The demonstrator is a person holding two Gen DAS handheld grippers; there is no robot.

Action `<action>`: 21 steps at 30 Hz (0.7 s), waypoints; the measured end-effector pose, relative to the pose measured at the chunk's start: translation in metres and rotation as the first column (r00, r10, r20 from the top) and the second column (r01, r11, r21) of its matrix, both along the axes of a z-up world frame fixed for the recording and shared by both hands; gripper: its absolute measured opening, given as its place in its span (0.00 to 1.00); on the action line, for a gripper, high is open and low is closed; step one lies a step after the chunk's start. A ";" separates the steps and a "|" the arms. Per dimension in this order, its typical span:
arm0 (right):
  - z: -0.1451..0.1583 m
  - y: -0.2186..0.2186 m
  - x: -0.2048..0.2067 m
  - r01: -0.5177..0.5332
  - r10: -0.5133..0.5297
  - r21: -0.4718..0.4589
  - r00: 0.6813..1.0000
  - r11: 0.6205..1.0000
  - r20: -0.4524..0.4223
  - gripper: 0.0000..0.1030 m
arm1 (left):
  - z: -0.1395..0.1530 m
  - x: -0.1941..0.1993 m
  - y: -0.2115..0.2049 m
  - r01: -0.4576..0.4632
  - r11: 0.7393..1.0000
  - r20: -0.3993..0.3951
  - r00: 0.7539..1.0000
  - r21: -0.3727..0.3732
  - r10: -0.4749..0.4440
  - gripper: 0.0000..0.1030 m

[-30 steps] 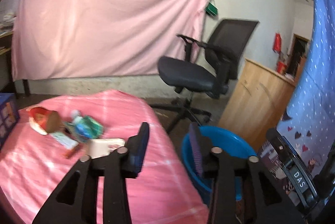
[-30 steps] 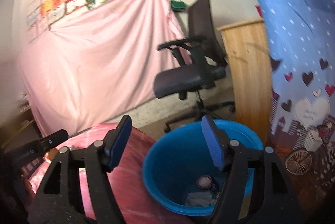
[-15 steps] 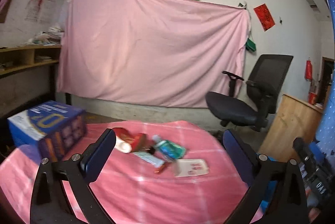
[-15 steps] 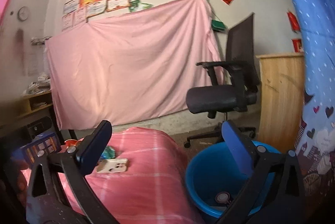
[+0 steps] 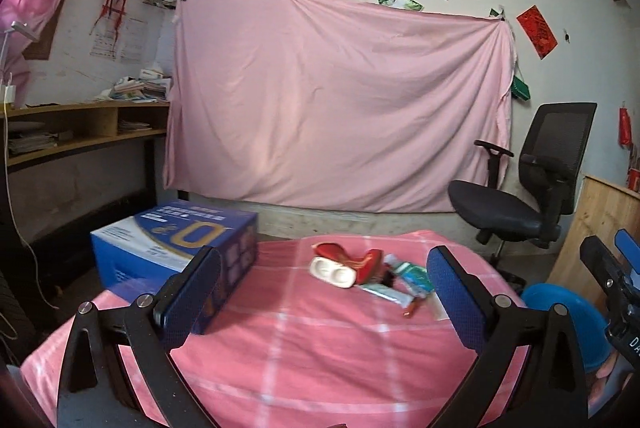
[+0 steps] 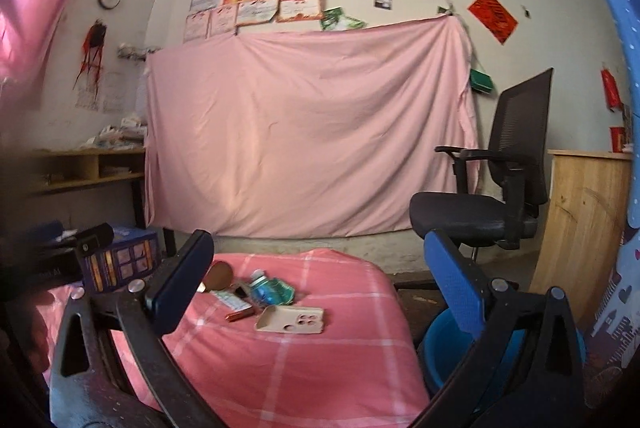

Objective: Collect trash
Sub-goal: 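Move both open tools back over the bed, then grasp the small orange pen with the left tool while the right tool grasps the beige phone case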

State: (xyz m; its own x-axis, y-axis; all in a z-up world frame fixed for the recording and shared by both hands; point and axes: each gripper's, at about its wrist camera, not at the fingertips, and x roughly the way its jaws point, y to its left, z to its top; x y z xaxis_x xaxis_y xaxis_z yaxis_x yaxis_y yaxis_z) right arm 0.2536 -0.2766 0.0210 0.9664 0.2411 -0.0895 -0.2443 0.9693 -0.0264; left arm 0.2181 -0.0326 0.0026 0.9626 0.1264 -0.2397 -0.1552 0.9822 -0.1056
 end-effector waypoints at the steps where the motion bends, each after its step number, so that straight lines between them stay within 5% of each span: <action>1: -0.002 0.002 0.000 -0.008 0.008 -0.007 1.000 1.000 -0.005 1.00 | -0.002 -0.001 0.003 -0.005 1.000 -0.001 1.000 0.005 0.005 0.98; 21: -0.042 0.034 0.065 -0.035 0.003 -0.119 0.965 0.992 -0.261 1.00 | -0.038 0.060 0.025 0.040 0.999 -0.145 0.989 0.012 -0.038 0.98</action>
